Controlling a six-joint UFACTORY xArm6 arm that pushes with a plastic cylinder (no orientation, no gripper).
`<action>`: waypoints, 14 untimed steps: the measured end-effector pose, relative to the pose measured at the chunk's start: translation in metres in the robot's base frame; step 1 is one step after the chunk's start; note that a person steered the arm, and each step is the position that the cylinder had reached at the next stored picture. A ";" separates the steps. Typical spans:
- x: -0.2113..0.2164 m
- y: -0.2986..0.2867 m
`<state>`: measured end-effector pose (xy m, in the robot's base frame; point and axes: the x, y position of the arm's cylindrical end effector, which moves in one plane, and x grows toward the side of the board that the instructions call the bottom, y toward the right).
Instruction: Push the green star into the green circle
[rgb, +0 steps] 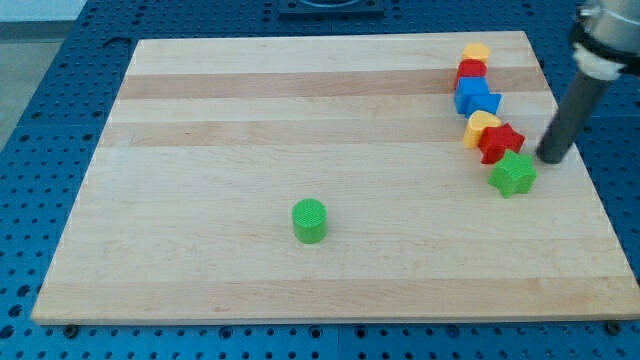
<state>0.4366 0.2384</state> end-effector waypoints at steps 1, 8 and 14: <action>0.025 -0.037; 0.067 0.037; 0.090 -0.069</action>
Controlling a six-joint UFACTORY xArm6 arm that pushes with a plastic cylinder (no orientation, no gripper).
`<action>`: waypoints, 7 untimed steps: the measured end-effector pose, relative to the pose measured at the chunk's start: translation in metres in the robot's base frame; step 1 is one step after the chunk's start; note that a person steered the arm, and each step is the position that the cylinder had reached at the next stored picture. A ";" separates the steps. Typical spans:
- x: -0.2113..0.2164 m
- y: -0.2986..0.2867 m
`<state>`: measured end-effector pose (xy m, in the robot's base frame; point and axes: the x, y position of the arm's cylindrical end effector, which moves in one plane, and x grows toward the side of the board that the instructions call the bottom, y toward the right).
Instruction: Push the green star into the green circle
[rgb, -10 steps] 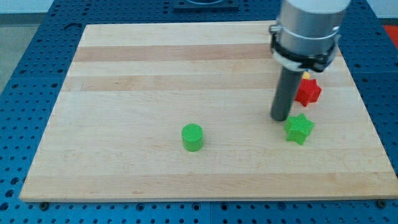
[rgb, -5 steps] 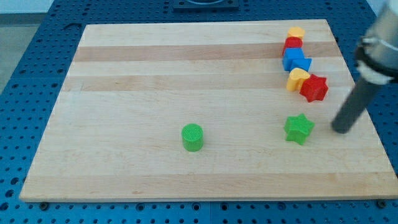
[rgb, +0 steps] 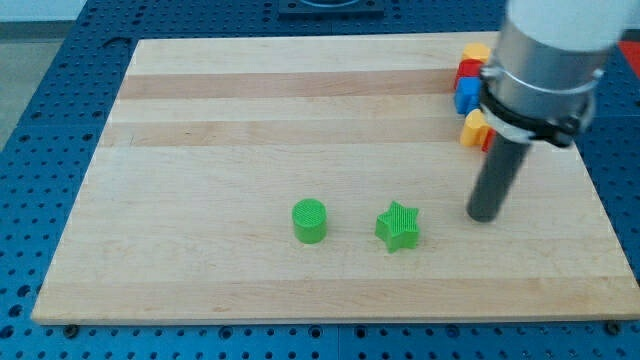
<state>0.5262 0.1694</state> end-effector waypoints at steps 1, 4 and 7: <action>0.040 -0.010; 0.000 -0.124; -0.014 -0.035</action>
